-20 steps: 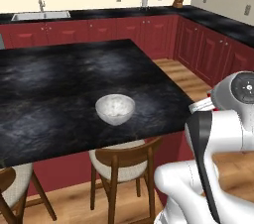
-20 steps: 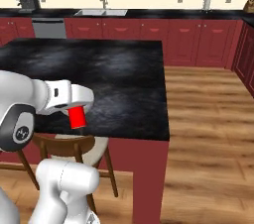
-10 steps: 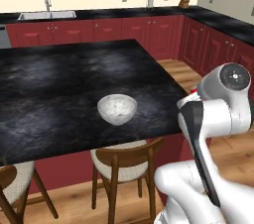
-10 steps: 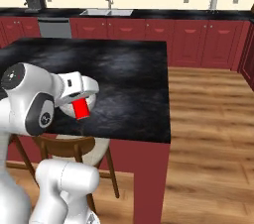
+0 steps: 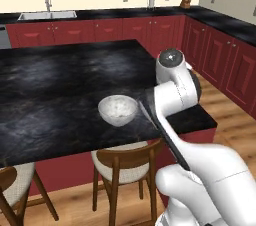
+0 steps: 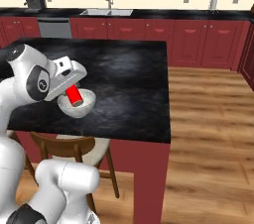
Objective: Open the fridge, grab two sodas, and place both sodas inside the bowl with ice on the dining counter.
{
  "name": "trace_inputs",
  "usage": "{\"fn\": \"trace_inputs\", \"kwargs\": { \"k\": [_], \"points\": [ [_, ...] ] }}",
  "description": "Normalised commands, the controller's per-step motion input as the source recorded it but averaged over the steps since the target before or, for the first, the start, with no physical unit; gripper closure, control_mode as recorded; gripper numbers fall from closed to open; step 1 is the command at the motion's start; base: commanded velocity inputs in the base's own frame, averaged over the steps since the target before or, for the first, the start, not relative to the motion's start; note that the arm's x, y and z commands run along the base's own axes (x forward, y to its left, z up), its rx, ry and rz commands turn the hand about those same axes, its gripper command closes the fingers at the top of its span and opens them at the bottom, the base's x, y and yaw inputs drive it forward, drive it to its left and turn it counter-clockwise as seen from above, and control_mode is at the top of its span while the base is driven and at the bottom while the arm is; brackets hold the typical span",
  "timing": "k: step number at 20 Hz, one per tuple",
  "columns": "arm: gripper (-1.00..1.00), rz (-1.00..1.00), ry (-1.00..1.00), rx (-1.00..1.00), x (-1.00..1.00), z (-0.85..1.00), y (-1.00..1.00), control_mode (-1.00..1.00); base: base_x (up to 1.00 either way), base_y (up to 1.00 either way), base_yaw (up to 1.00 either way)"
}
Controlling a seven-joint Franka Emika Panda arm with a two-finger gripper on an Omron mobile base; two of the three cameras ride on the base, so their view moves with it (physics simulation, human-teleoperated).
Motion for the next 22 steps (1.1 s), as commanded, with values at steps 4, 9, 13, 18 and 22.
{"fn": "trace_inputs", "kwargs": {
  "k": [4,9,13,18,22],
  "points": [
    [1.00,0.13,0.31,-0.18,0.72,-0.14,0.43,-1.00,0.00,0.00,0.00],
    [1.00,0.19,0.23,-0.02,0.64,-0.44,0.12,-1.00,0.00,0.00,0.00],
    [1.00,0.25,0.16,-0.04,0.61,-0.65,0.13,-1.00,0.00,0.00,0.00],
    [1.00,0.12,0.08,-0.06,0.10,-0.44,0.11,-1.00,0.00,0.00,0.00],
    [1.00,0.06,0.08,-0.05,0.16,-0.37,0.33,-1.00,0.00,0.00,0.00]
  ]
}}
